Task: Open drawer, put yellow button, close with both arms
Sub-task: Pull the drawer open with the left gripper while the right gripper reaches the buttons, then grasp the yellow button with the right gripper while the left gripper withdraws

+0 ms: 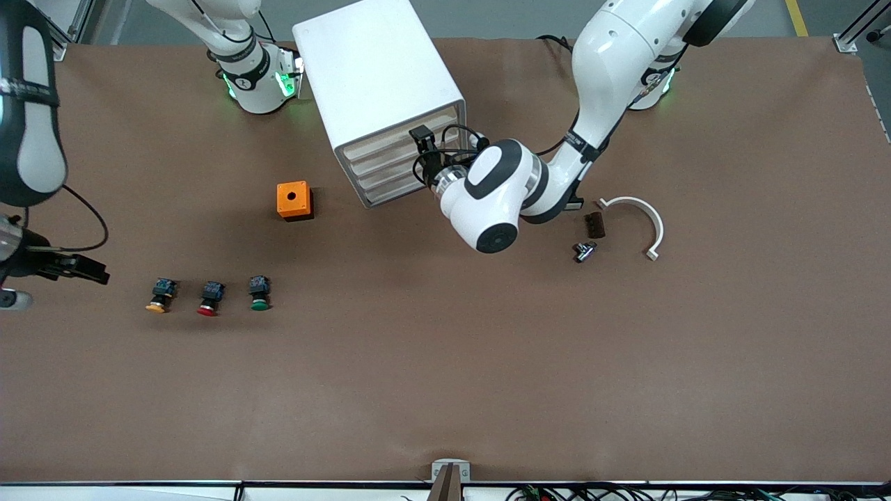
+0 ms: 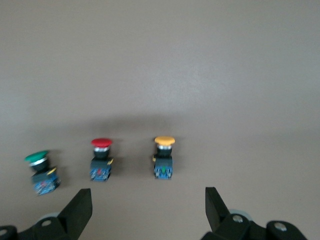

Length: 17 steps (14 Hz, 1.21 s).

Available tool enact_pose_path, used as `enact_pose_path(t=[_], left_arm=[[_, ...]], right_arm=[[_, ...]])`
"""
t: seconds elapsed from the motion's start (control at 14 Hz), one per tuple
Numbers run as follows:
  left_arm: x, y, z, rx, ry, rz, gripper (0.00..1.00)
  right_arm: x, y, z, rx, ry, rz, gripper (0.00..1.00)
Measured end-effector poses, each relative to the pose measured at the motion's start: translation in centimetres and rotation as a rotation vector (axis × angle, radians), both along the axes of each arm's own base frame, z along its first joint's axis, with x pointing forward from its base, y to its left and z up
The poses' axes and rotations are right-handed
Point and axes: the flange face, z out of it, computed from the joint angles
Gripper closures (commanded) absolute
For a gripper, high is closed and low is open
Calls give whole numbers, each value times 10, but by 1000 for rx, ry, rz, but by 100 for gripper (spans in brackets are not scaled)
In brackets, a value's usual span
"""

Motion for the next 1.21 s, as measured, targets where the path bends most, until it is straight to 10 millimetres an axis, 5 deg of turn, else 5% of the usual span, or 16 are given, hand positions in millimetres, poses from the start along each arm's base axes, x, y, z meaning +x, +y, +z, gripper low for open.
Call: enact_pose_path(t=[0.14,0.29,0.5,0.86,1.07,1.14,1.21], left_arm=[[-10,-8,-1,0,1,-18,47],[-14,-11,-2,2,0,-25,72],[-19,-16,-4,1,7,-31,96],[-10,-9,-7,1,17,-8,97],[33,26,-5,-2,9,71,93],[52,42,-3,-6,-2,109,93],[71,57,-1,-15,-19,148,89]], right_arm=[[-9,-8,-61,-14,-44,-10,0],[-23,-13,-112,-19,-50,-20,0],[-32,-23,-152,-23,-48,-35,0],[-38,-26,-191,-21,-29,-40,0],[-41,-25,-197,-18,-18,-40,0],[-42,-25,-199,-18,-16,-40,17],[-42,-24,-201,-17,-14,-39,49]])
